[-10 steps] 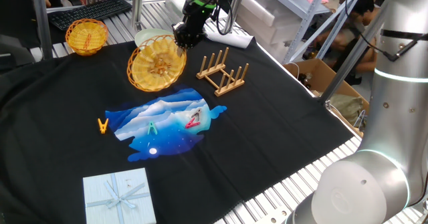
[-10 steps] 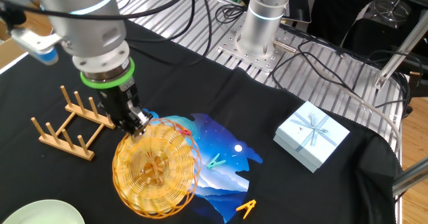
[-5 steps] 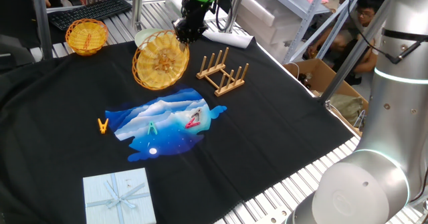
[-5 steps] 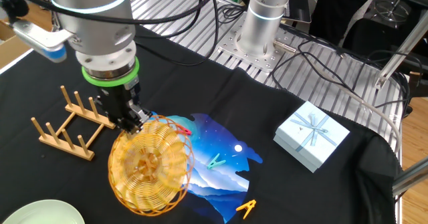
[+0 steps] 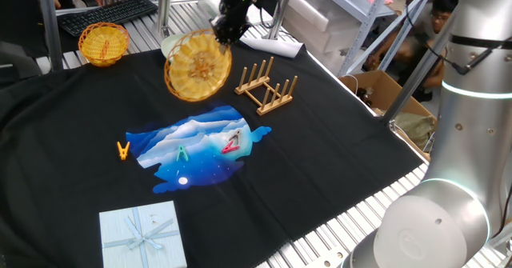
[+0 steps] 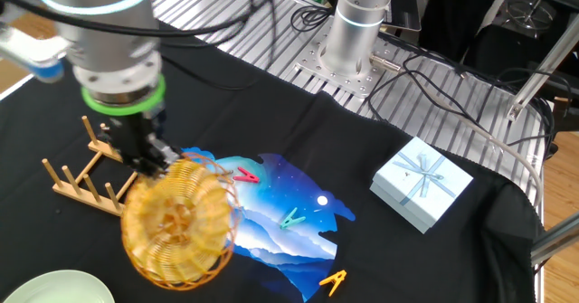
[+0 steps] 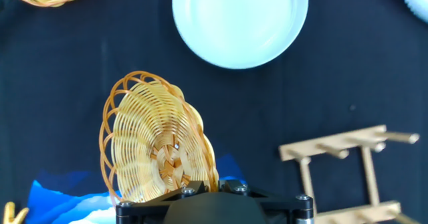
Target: Put the dish on the dish rack
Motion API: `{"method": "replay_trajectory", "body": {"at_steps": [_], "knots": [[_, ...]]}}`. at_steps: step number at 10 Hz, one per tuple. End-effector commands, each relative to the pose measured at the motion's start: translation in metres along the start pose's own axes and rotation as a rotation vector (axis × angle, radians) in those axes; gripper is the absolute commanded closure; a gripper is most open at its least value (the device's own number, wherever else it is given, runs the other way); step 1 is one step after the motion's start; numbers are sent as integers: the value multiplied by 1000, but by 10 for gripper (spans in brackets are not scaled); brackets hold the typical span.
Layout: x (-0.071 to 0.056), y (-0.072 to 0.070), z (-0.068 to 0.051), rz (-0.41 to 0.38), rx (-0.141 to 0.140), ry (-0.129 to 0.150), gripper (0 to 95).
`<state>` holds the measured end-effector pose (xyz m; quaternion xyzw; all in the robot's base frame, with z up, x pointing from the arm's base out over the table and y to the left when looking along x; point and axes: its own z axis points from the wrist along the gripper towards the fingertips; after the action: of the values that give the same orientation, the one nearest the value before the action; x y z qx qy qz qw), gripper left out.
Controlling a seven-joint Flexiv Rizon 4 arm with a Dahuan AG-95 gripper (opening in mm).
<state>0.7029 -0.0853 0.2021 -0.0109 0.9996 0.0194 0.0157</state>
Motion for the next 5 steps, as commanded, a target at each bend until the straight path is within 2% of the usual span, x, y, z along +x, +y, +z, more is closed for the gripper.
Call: {"method": "replay_trajectory", "body": {"at_steps": [1, 3, 5], "knots": [[-6, -11, -3, -22, 8, -1, 950], [-13, -22, -7, -40, 15, 5, 950], [-14, -25, -8, -43, 16, 12, 950]]}}
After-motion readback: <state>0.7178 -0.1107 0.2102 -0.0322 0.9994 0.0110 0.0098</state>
